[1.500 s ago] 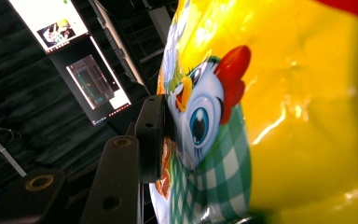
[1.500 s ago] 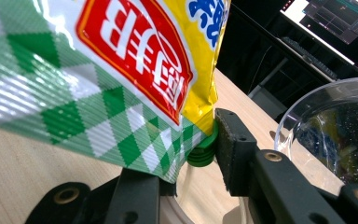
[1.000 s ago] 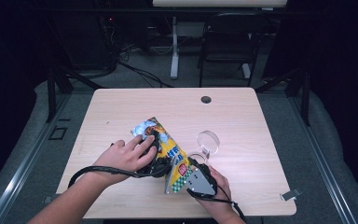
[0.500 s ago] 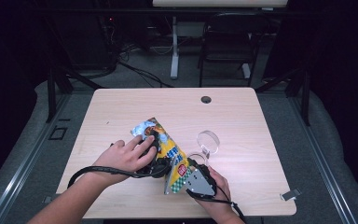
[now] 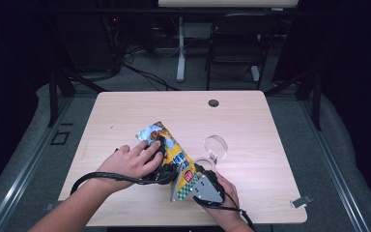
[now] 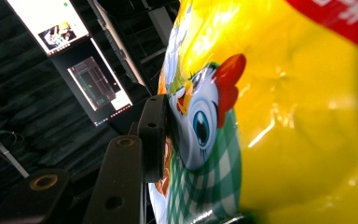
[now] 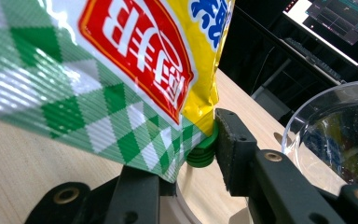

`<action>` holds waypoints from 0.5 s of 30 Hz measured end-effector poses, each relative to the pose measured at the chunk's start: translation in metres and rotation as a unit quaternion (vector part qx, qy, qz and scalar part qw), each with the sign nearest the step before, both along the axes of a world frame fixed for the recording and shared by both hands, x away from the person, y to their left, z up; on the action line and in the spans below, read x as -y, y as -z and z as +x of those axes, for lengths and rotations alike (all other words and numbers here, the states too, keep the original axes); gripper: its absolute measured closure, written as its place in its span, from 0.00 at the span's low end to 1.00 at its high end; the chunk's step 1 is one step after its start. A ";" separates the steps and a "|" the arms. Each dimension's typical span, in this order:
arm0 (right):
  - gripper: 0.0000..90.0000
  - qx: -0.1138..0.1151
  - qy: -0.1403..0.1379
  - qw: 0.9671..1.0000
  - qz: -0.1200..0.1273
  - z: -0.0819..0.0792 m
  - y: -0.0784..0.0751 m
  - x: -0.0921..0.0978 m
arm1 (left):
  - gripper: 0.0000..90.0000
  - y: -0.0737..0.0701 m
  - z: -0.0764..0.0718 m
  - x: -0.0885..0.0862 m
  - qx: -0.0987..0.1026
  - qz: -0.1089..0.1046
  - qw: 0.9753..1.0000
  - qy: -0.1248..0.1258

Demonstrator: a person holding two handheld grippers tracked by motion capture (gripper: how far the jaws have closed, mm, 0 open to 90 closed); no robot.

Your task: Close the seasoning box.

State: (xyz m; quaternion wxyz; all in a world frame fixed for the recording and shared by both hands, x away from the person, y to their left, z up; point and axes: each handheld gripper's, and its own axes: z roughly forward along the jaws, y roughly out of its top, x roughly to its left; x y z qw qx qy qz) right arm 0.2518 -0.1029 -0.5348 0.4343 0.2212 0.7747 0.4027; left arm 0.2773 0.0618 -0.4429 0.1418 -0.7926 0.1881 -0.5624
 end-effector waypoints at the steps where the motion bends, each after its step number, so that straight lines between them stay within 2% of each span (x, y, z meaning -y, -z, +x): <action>1: 0.79 0.000 0.000 1.000 0.000 0.000 0.000 0.000 | 0.72 0.000 0.000 0.000 0.000 0.000 1.000 0.000; 2: 0.79 0.000 0.000 1.000 0.000 0.000 0.000 0.000 | 0.72 0.001 -0.001 -0.001 -0.004 -0.004 1.000 -0.008; 4: 0.78 0.001 0.000 1.000 0.001 0.000 0.000 0.000 | 0.72 -0.001 -0.001 0.001 0.008 0.007 1.000 0.007; 6: 0.78 0.001 -0.001 1.000 0.000 0.000 0.000 0.000 | 0.72 0.001 -0.001 0.000 -0.005 0.000 1.000 -0.005; 15: 0.78 0.001 -0.003 1.000 0.000 0.000 0.001 -0.001 | 0.73 0.000 -0.002 0.001 0.001 0.006 1.000 0.000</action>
